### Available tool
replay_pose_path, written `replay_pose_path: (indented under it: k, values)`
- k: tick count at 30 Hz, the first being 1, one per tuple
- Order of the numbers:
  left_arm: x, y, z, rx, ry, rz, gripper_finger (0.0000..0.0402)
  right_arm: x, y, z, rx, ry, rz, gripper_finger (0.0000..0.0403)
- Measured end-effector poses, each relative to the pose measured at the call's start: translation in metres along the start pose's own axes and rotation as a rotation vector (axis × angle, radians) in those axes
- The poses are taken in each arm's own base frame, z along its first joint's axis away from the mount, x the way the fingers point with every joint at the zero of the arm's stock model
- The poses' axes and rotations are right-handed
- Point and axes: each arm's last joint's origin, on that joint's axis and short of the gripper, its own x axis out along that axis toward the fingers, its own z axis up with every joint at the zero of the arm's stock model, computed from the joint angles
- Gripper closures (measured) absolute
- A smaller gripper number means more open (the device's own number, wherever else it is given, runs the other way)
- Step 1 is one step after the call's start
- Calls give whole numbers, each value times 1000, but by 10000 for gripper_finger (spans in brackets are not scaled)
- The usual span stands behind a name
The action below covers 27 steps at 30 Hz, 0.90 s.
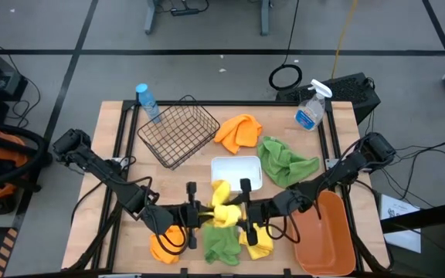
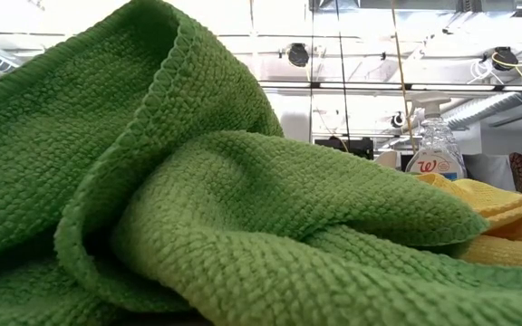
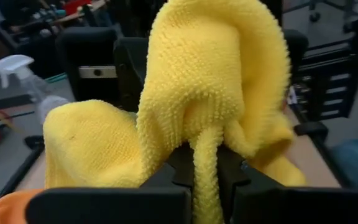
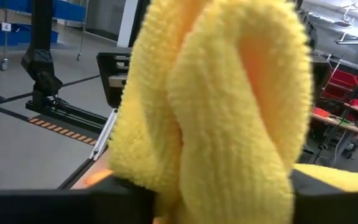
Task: Sort microfiber towel by color & place in baskets
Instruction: Put the left yellow microfiber towel into the orange bin
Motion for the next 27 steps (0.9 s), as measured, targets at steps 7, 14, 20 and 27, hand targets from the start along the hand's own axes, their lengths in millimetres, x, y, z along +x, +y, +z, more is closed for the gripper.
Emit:
replay_pose_path:
  k: [7,14,20,27]
  values:
    - [0,-1,-2,-109,15,-22,275,-1,2,-4,-14,55,16,368]
    - [-1,-1,-14,-139,120,13,158,-5,3,-12,56,168,34,361]
    - [-7,-1,-22,-139,175,123,115,-18,-2,-15,106,322,16,355]
    - [-11,3,-33,-109,244,246,112,-33,-9,-15,199,456,-22,359]
